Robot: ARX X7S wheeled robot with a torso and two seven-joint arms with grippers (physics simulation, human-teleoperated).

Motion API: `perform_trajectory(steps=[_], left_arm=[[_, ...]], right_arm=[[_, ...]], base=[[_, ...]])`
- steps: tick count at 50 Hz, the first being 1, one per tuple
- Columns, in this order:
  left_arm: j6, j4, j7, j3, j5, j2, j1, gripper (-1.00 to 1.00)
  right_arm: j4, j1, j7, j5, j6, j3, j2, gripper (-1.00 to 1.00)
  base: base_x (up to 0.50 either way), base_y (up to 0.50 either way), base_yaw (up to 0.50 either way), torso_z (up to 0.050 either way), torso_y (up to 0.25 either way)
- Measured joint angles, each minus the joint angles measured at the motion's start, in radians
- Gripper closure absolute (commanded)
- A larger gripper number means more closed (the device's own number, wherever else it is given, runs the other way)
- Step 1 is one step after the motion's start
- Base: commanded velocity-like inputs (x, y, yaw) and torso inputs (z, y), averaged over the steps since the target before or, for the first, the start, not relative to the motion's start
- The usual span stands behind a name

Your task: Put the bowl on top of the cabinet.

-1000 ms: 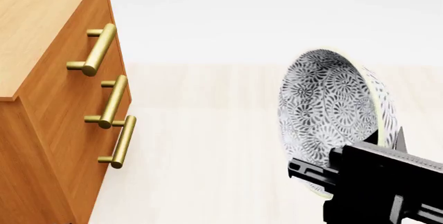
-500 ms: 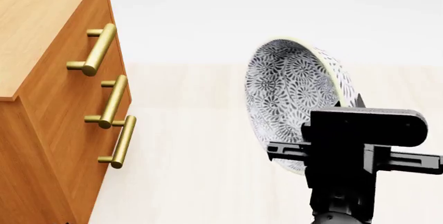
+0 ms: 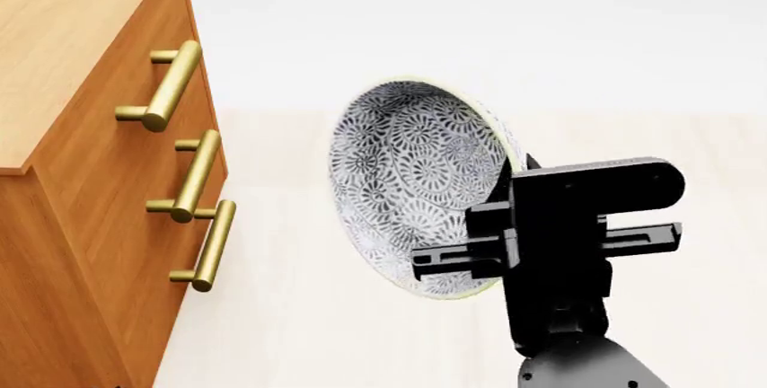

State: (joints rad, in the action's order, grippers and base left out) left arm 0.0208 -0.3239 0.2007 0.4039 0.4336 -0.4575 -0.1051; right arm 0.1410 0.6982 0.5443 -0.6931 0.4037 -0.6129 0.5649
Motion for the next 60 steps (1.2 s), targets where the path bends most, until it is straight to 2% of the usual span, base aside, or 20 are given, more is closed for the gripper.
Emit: perform_trajectory(steps=[10, 26, 60], left_arm=[[0.002, 0.004, 0.001, 0.003, 0.001, 0.000, 0.004, -1.00], [0.025, -0.002, 0.011, 0.024, -0.013, 0.008, 0.021, -1.00], [0.287, -0.114, 0.105, 0.085, -0.067, 0.016, 0.186, -1.00]], right_arm=[[-0.057, 0.010, -0.141, -0.060, -0.037, -0.009, -0.014, 1.00], [-0.077, 0.014, -0.269, -0.156, -0.068, 0.017, -0.010, 1.00], [0.035, -0.065, -0.309, -0.168, -0.135, 0.024, 0.032, 1.00]], base=[[0.00, 0.00, 0.00, 0.000, 0.001], [0.00, 0.00, 0.00, 0.000, 0.001], [0.00, 0.00, 0.00, 0.000, 0.000]])
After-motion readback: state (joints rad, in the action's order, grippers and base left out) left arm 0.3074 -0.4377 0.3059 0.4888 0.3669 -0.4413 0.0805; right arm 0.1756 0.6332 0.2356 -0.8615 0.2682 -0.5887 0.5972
